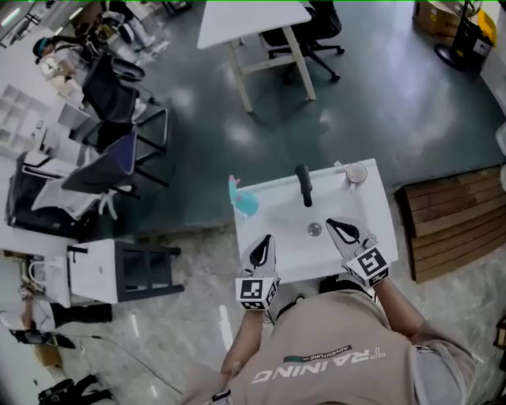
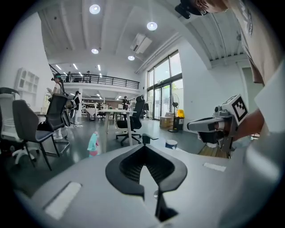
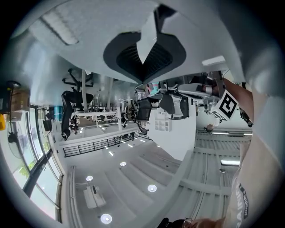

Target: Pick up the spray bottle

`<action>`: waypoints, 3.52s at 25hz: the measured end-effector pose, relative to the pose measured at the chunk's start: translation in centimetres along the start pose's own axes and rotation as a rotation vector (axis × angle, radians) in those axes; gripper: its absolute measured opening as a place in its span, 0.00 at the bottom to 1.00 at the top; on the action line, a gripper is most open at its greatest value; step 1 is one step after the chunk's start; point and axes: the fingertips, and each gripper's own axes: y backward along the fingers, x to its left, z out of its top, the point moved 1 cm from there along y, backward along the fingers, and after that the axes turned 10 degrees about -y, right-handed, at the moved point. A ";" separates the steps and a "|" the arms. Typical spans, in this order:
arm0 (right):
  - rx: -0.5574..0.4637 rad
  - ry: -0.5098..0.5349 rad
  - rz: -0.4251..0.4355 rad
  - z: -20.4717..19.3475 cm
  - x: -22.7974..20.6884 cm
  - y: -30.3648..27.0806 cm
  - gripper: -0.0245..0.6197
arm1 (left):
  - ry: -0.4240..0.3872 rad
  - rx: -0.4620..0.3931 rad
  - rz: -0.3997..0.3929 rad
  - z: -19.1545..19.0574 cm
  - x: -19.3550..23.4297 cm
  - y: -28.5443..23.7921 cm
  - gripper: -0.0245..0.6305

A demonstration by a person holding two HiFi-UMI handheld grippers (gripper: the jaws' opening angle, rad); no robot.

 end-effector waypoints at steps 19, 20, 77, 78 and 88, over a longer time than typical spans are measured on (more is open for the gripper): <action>0.023 0.005 0.082 2.1 -2.5 -4.2 0.04 | 0.034 -0.002 0.181 1.7 5.9 -2.8 0.07; 0.019 0.007 0.075 2.3 -2.2 -4.1 0.04 | 0.033 -0.006 0.182 1.7 6.3 -2.7 0.07; 0.128 0.027 -0.099 2.1 0.0 -6.4 0.04 | 0.064 0.115 0.137 -8.3 16.3 -11.8 0.29; 0.129 0.024 -0.102 2.0 -0.1 -6.3 0.04 | 0.049 0.111 0.143 -8.2 16.2 -11.7 0.28; 0.127 0.008 -0.106 1.4 -0.3 -6.4 0.04 | 0.018 0.109 0.150 -8.3 16.4 -11.3 0.27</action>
